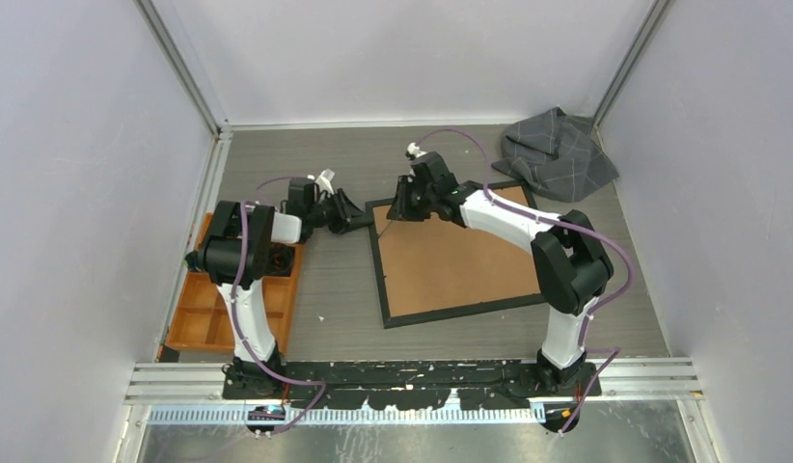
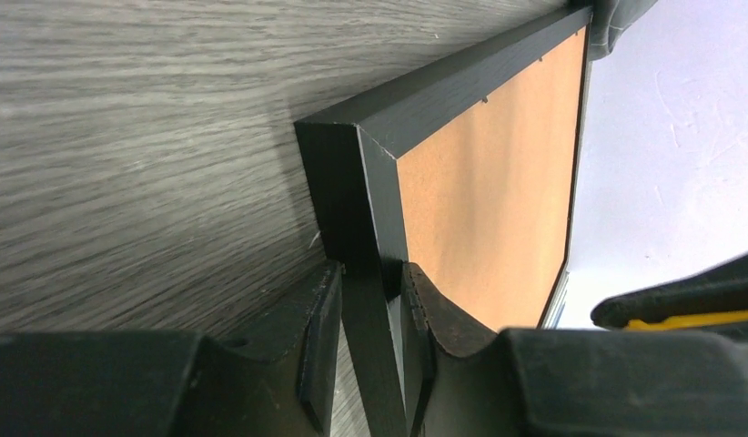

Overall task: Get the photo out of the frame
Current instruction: Release the photo frame item from the photo frame.

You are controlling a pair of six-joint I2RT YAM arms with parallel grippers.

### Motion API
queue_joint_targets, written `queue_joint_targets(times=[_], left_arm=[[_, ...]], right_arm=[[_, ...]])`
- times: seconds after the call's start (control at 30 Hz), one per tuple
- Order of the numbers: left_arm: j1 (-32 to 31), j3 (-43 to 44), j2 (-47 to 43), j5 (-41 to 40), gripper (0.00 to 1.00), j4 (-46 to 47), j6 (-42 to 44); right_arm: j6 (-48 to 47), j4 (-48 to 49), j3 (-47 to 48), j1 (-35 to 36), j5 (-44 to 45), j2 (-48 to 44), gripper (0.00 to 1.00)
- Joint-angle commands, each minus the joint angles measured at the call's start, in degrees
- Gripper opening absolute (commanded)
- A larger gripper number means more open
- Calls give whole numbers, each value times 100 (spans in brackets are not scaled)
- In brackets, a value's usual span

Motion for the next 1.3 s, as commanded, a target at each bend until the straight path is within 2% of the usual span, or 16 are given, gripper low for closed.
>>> queue_joint_targets(times=[0.0, 0.1, 0.23, 0.73, 1.27], left_arm=[[-380, -91, 329, -22, 26, 57, 61], [-380, -92, 343, 20, 26, 95, 40], [-380, -92, 317, 62, 26, 169, 17], [-380, -108, 321, 131, 26, 305, -71], [-371, -126, 287, 106, 26, 337, -88]], right_arm=[[670, 1347, -523, -189, -1640, -497, 1], [895, 2190, -933, -426, -1811, -493, 1], [950, 2654, -1072, -642, -2008, -377, 1], [-234, 2329, -1292, -1075, -1432, -588, 1], [-338, 2131, -1541, -1043, -1442, -624, 1]])
